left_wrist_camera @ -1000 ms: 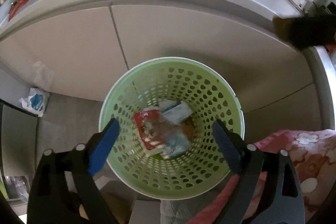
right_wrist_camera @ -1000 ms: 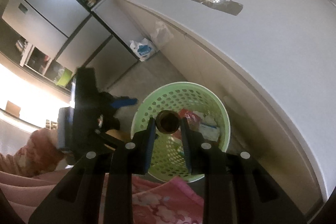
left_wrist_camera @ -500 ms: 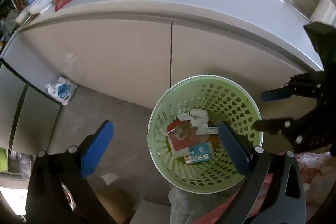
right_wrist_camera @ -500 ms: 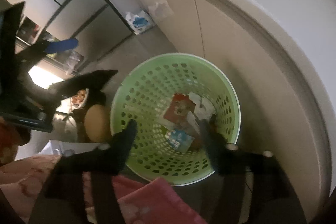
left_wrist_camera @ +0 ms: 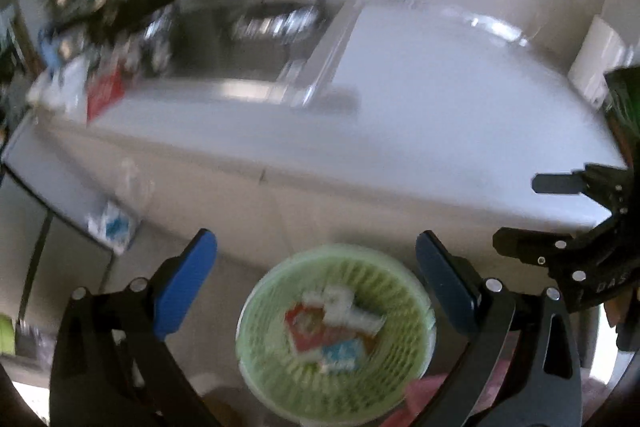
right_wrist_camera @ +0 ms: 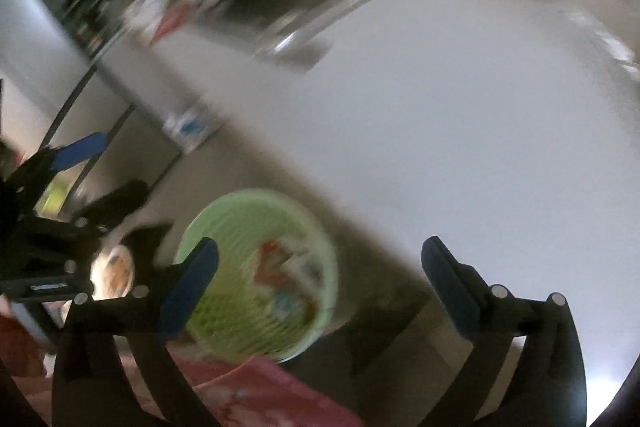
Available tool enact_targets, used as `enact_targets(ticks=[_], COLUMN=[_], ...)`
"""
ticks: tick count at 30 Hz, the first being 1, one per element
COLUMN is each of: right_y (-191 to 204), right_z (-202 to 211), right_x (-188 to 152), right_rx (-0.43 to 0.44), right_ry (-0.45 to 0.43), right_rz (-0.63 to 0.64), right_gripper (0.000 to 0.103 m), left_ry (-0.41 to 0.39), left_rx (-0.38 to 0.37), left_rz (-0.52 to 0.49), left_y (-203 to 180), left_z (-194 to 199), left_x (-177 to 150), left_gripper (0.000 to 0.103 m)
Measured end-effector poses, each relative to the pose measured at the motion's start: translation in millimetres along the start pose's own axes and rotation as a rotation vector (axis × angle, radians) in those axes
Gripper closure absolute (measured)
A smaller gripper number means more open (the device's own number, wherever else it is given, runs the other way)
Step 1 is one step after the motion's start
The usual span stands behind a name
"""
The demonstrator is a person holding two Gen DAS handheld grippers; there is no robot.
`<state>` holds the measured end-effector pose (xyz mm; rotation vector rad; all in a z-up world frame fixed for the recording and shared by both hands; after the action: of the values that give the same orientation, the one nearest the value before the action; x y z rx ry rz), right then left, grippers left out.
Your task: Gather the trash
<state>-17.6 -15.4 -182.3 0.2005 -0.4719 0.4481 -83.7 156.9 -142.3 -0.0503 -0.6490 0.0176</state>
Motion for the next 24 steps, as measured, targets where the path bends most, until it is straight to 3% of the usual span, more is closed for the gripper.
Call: enact_targets(ticks=[9,14,21,24], right_y=[-114.4,-161.9,-191.0,-191.3], right_z=[87.6,133.0,185.3,194.7], right_x=[32.7,48.7,68.6,70.6], right_rx=[-0.22,-0.292,-0.378,-0.412], right_ry=[-0.19,-0.292,-0.409,-0.439], right_rz=[-0.249,-0.303,-0.291,-0.275], right_gripper=[0.003,0.002,0.002,0.002], left_ry=[-0.183,-0.25,-0.317,-0.32], left_rx=[-0.067,-0.103,-0.091,-0.08], left_rz=[-0.144,-0.135,-0.104,-0.088], left_y=[-104.4,-147.9,-186.4,-193.3], left_z=[20.3,30.0,46.6,49.6], left_x=[113.1,156.1,199.9,204.2], left_gripper=[0.008,0.008,0.008,0.008])
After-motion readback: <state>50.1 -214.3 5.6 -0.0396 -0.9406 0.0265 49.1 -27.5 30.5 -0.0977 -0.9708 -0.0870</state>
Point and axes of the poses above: each gripper's, at about its wrist camera, not at the fingertips, and z roughly against the way its jaws point, y to its left, x to its top, the point moved 2 cm from there along -z, roughly the way its jaws point, and after that the axes turned 6 degrees about -x, right-handed, at the moved point
